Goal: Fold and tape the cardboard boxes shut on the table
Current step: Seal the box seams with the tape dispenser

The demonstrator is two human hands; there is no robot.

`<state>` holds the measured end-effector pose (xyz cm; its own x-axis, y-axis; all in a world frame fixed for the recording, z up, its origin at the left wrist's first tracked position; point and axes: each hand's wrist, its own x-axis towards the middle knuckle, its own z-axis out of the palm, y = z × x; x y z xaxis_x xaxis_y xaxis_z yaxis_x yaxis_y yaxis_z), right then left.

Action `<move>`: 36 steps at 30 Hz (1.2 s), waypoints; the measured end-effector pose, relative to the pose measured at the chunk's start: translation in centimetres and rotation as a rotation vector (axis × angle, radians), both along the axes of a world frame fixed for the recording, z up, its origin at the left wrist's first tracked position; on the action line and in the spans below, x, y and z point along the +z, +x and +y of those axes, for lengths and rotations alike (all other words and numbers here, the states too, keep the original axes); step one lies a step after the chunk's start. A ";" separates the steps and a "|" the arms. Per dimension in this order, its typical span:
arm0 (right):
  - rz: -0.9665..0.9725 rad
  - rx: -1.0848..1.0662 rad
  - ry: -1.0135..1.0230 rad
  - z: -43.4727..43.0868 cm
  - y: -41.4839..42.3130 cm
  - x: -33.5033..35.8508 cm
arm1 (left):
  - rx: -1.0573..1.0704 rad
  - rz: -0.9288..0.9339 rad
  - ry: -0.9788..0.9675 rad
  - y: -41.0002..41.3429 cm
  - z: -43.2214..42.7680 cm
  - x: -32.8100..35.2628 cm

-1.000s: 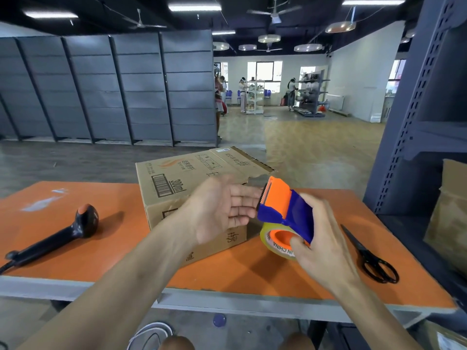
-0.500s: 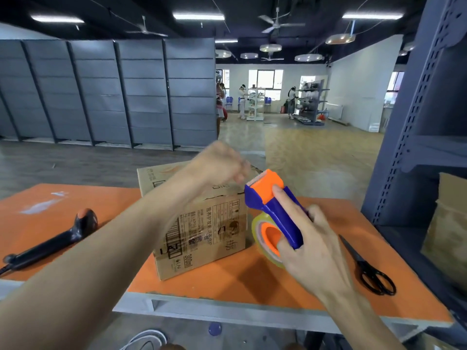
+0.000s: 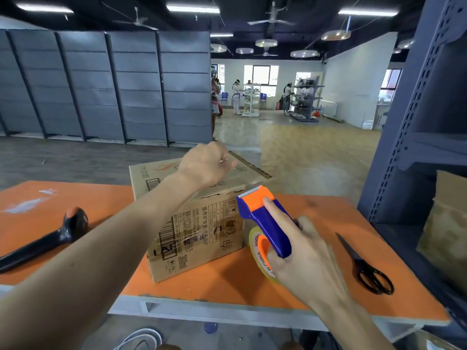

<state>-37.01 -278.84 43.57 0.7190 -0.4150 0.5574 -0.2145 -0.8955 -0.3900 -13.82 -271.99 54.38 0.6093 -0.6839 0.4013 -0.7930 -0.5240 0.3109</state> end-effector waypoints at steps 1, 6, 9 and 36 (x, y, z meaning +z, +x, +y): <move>0.001 -0.005 0.006 0.2 0.2 0.2 | 0.002 -0.018 -0.005 0.1 -0.1 0.1; 0.001 -0.023 0.018 0.7 0.7 0.3 | 0.001 -0.036 -0.004 0.9 -0.3 0.0; 0.019 -0.035 -0.003 0.7 0.6 0.4 | 0.022 -0.044 -0.001 1.2 -0.3 -0.6; 0.013 -0.161 0.013 2.8 0.5 0.1 | 0.037 -0.145 0.110 0.9 -0.7 -1.8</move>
